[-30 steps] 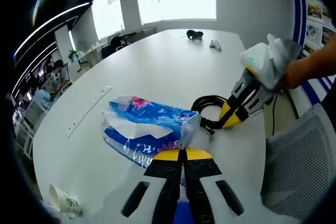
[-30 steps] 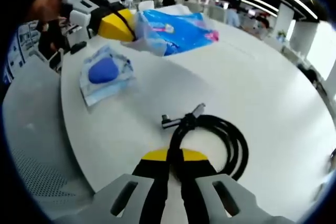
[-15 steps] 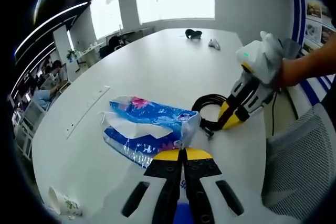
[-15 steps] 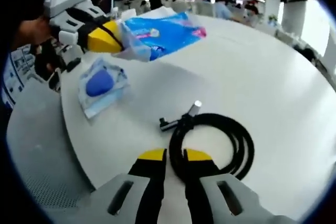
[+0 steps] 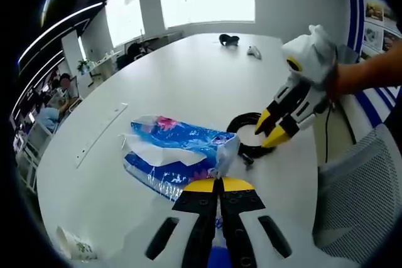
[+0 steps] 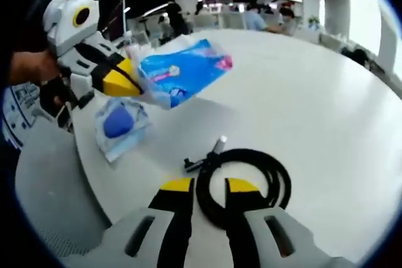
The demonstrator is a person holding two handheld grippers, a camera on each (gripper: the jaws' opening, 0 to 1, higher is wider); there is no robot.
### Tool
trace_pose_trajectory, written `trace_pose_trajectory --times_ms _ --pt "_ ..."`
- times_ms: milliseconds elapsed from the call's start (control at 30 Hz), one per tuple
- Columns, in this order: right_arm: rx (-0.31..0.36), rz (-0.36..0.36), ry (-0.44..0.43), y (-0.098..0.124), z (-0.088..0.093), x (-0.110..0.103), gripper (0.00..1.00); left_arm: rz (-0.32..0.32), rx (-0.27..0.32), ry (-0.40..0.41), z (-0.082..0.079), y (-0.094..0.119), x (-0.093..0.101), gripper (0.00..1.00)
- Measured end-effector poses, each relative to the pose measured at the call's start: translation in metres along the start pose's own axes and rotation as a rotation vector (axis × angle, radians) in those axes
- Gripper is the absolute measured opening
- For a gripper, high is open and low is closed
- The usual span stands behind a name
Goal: Arrange the tabletop items into an orderly group along one side of the table until the central work area is clear of visible clutter.
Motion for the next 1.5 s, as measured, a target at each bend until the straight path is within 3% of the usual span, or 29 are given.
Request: trace_pose_trajectory --times_ms 267,400,667,933,1500 --pt "0.048 -0.006 0.022 0.005 -0.02 -0.006 0.15 0.008 -0.014 -0.007 0.002 -0.003 0.0 0.0" --pt "0.088 -0.049 0.041 0.006 -0.03 -0.014 0.15 0.01 -0.018 -0.007 0.003 -0.006 -0.001 0.0" --pt "0.104 -0.081 0.081 0.004 -0.042 -0.024 0.17 0.013 -0.018 -0.006 0.001 -0.01 -0.005 0.0" --pt "0.11 -0.104 0.12 -0.001 -0.049 -0.032 0.16 0.029 -0.018 -0.015 -0.001 -0.016 -0.004 0.0" --pt "0.094 -0.095 0.161 -0.01 -0.049 -0.027 0.09 0.063 -0.013 -0.024 -0.006 -0.026 -0.005 0.0"
Point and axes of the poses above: the point that each gripper's makers call its tool centre point, and the gripper's own axes: y roughly backward along the fingers, x roughly to its right, z roughly out of its underside, the point moved 5 cm from there along y, roughly backward along the fingers, and after that the axes turned 13 degrees about -y, right-handed, at the moved point
